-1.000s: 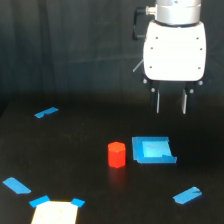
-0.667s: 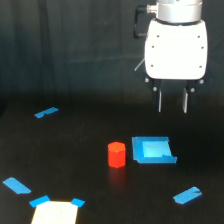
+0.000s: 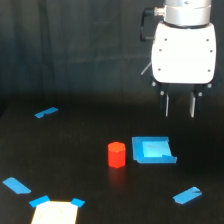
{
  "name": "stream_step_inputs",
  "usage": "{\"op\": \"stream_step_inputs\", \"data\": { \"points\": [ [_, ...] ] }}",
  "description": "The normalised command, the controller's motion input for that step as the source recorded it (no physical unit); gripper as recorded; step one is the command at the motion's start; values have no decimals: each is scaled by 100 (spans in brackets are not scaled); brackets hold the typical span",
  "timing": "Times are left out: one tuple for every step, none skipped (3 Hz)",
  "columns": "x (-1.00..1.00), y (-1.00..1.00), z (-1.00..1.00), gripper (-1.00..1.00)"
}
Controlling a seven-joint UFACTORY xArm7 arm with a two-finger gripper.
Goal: Pick up the red object from the table
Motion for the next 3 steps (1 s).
{"op": "stream_step_inputs", "data": {
  "points": [
    [100,0,17,55],
    [39,8,38,-79],
    [100,-70,7,37]
  ]
}}
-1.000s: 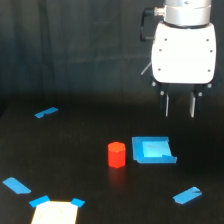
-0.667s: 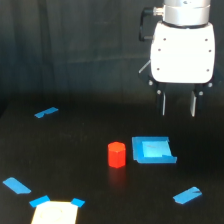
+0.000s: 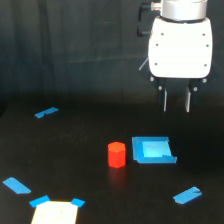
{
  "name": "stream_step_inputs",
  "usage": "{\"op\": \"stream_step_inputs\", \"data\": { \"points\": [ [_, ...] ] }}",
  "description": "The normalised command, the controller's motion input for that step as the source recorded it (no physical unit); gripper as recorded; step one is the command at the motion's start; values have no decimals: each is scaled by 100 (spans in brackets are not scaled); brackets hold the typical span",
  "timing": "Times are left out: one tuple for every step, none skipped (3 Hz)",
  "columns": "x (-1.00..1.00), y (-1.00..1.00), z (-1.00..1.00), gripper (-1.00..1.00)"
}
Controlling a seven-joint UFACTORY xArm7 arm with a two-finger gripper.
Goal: Pick up the red object from the table
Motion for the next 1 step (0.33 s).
{"op": "stream_step_inputs", "data": {
  "points": [
    [-11,0,-25,100]
  ]
}}
